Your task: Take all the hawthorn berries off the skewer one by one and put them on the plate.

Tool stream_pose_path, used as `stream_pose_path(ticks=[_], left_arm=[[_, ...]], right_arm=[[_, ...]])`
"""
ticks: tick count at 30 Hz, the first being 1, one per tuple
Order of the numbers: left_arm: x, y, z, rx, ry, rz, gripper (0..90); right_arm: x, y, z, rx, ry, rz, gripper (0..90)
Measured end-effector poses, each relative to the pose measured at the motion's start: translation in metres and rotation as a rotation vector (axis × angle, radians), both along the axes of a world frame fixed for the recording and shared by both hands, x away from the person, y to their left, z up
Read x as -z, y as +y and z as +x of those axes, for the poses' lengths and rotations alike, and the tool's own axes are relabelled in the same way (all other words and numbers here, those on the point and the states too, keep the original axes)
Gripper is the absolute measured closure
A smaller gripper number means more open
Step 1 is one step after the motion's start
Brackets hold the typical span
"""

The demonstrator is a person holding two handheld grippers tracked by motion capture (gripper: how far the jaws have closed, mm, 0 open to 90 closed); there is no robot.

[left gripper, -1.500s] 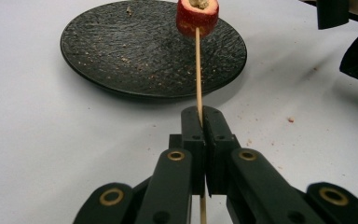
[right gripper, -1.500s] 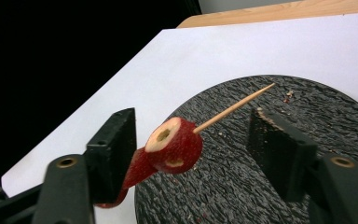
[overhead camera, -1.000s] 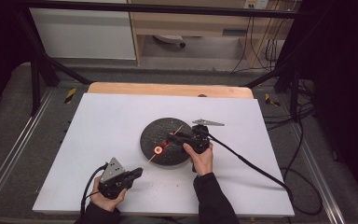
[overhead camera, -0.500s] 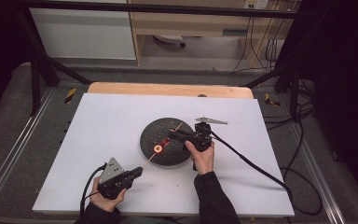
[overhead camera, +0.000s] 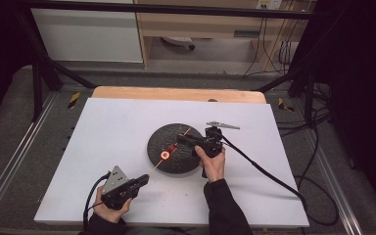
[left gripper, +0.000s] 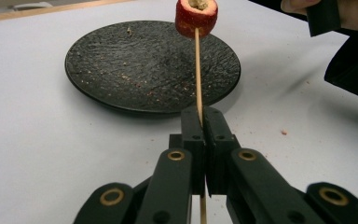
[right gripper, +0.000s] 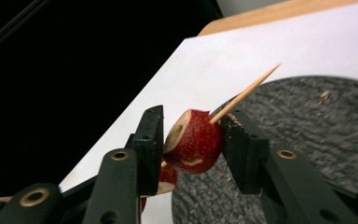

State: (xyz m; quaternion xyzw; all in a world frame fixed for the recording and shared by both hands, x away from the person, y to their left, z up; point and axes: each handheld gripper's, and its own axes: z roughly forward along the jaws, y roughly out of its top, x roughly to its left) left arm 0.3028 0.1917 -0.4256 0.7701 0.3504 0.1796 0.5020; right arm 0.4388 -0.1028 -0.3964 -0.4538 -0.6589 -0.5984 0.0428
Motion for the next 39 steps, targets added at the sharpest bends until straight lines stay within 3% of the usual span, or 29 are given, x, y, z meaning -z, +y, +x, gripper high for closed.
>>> stream_pose_path(ticks=[9, 20, 39], left_arm=[[0.000, -0.002, -0.001, 0.004, -0.010, -0.003, 88.2], [-0.002, 0.000, -0.003, 0.004, -0.027, -0.007, 88.2], [-0.001, 0.003, -0.002, -0.005, -0.022, -0.012, 88.2]], right_arm=[[0.002, 0.002, 0.000, -0.014, 0.030, 0.016, 62.5], [-0.011, -0.008, 0.006, 0.059, -0.005, 0.025, 62.9], [-0.035, -0.042, 0.033, 0.194, -0.083, -0.031, 63.0]])
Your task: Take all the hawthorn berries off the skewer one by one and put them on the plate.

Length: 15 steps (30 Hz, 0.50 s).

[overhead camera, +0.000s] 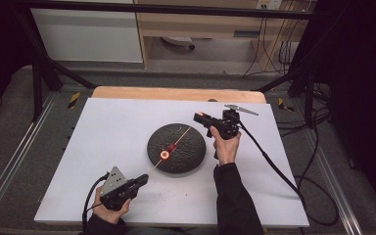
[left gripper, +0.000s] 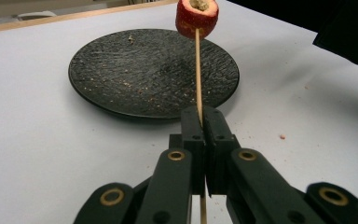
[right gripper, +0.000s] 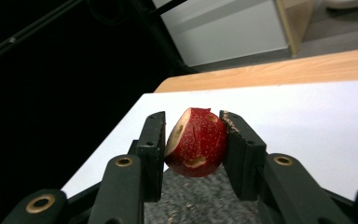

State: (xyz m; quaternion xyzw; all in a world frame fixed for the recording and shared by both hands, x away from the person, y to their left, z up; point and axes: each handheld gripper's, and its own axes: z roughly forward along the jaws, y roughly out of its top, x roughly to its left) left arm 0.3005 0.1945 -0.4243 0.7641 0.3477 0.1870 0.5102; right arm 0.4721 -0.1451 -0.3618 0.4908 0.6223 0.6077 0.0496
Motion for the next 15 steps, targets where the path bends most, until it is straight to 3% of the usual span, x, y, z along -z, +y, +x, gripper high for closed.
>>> stream_pose_path(ticks=[7, 15], left_arm=[[-0.002, 0.003, 0.000, -0.012, -0.002, -0.012, 88.2], [-0.002, 0.004, 0.001, -0.016, -0.001, -0.016, 88.2]], right_arm=[[0.005, -0.006, 0.002, 0.020, -0.004, -0.045, 62.9], [0.037, 0.012, -0.001, -0.027, 0.041, -0.111, 62.8]])
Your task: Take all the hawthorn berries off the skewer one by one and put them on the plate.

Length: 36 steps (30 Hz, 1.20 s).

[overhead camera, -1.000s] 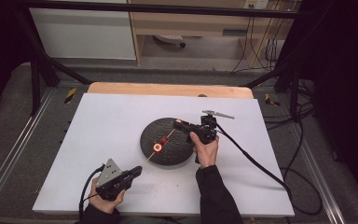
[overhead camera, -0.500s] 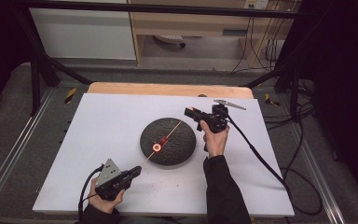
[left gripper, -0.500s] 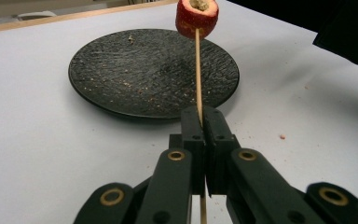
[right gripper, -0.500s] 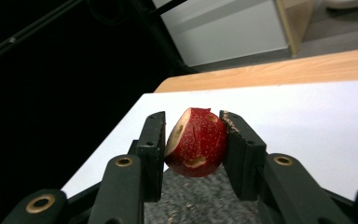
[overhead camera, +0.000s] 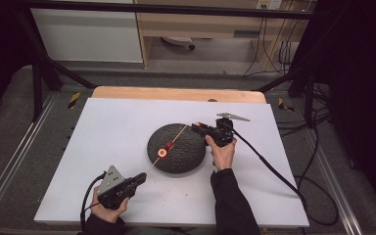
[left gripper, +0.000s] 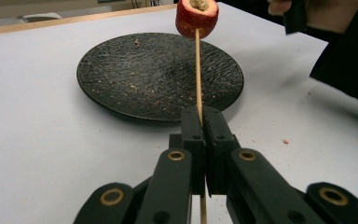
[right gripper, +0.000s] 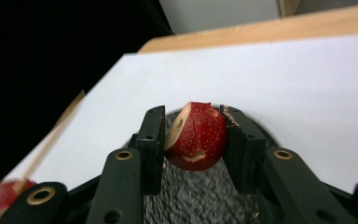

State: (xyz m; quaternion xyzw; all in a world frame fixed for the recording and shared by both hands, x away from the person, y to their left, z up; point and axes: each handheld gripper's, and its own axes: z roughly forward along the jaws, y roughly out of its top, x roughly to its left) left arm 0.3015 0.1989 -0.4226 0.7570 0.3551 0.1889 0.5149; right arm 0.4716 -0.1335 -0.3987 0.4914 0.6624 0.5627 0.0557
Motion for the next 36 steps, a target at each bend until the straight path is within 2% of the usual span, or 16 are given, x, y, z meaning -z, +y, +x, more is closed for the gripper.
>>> stream_pose_path(ticks=[6, 11, 20, 23, 27, 36], left_arm=[[0.001, 0.000, 0.001, -0.001, 0.009, 0.005, 88.1], [0.002, 0.000, 0.002, 0.000, 0.015, 0.009, 88.1], [0.003, -0.002, 0.002, 0.004, 0.020, 0.014, 88.2], [0.003, -0.002, 0.002, 0.005, 0.020, 0.015, 88.2], [0.003, -0.002, 0.003, 0.006, 0.022, 0.016, 88.2], [0.003, -0.003, 0.002, 0.006, 0.022, 0.018, 88.1]], right_arm=[[0.028, 0.017, -0.003, -0.046, 0.044, -0.072, 62.6], [0.044, 0.025, -0.005, -0.076, 0.070, -0.118, 62.5], [0.056, 0.030, -0.008, -0.111, 0.087, -0.187, 61.7], [0.056, 0.030, -0.009, -0.112, 0.087, -0.199, 57.6], [0.047, 0.027, -0.011, -0.120, 0.067, -0.192, 50.1], [0.018, 0.018, -0.029, -0.155, -0.005, -0.174, 18.1]])
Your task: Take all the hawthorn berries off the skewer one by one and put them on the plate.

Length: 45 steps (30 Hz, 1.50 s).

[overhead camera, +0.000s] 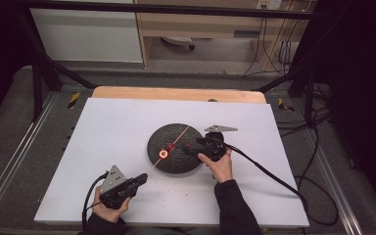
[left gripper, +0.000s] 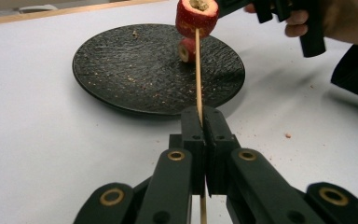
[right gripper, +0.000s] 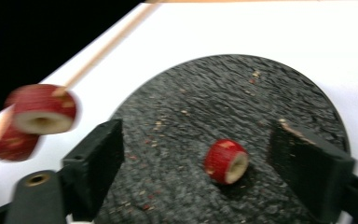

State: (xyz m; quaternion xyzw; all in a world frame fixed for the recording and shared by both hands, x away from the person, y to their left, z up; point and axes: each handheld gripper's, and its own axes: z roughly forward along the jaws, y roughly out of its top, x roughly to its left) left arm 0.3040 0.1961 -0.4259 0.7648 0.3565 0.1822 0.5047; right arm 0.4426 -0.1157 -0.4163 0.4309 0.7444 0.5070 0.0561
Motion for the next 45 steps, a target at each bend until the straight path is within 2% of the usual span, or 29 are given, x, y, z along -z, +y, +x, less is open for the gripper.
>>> stream_pose_path(ticks=[3, 9, 16, 18, 27, 31, 37, 45], left_arm=[[0.000, 0.000, 0.000, -0.001, 0.002, -0.001, 88.1], [0.000, -0.001, 0.000, 0.000, 0.000, 0.003, 88.1], [0.000, -0.001, 0.000, 0.000, -0.001, 0.002, 88.1], [0.000, -0.001, 0.000, 0.001, -0.002, 0.002, 88.1], [0.000, -0.002, -0.001, 0.006, -0.003, 0.003, 88.1], [0.000, -0.003, -0.001, 0.006, -0.004, 0.002, 88.1], [0.000, -0.004, -0.001, 0.009, -0.004, 0.002, 88.1], [0.000, -0.004, -0.002, 0.013, -0.002, 0.003, 88.1]], right_arm=[[-0.006, -0.002, -0.007, -0.017, -0.015, 0.007, 10.8], [-0.013, -0.003, -0.020, -0.036, -0.037, 0.029, 4.3], [-0.016, 0.000, -0.030, -0.052, -0.042, 0.043, 3.3], [-0.017, 0.003, -0.032, -0.058, -0.037, 0.059, 3.5], [-0.018, 0.018, -0.033, -0.078, -0.030, 0.091, 6.1], [-0.018, 0.026, -0.032, -0.083, -0.025, 0.120, 9.9], [-0.017, 0.031, -0.028, -0.074, -0.021, 0.168, 26.3], [-0.014, 0.033, -0.022, -0.067, 0.001, 0.205, 43.9]])
